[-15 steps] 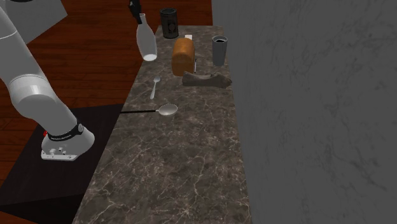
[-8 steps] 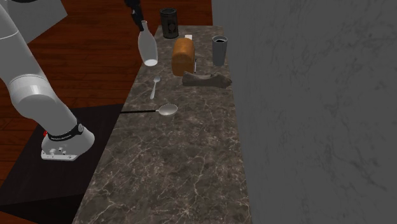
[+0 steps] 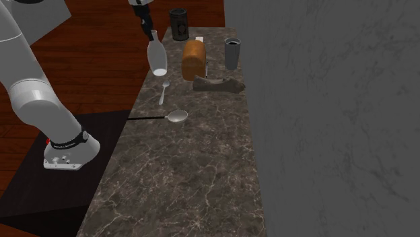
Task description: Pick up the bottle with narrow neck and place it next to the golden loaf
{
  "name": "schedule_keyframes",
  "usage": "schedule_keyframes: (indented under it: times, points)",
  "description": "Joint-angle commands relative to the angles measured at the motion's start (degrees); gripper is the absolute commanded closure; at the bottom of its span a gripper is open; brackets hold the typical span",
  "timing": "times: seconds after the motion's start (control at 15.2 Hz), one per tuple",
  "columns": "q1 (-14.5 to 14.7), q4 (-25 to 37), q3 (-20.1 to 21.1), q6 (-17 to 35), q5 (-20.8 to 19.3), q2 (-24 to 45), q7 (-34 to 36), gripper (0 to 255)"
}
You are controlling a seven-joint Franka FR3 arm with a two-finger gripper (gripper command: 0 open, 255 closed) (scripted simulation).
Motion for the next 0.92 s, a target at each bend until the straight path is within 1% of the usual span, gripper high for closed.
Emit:
schedule_keyframes:
  times: [0.0, 0.4, 0.46, 0.79, 0.86]
  points:
    - [0.09, -0.19, -0.01, 0.6, -0.31, 0.44, 0.3, 255]
    - [0.09, -0.18, -0.01, 0.6, -0.31, 0.44, 0.3, 255]
    - [0.09, -0.18, -0.01, 0.6, -0.31, 0.44, 0.3, 0]
    - [0.09, -0.18, -0.02, 0.6, -0.31, 0.44, 0.29, 0]
    - [0.12, 0.86, 0.15, -1.08, 0.25, -0.31, -0.06, 0]
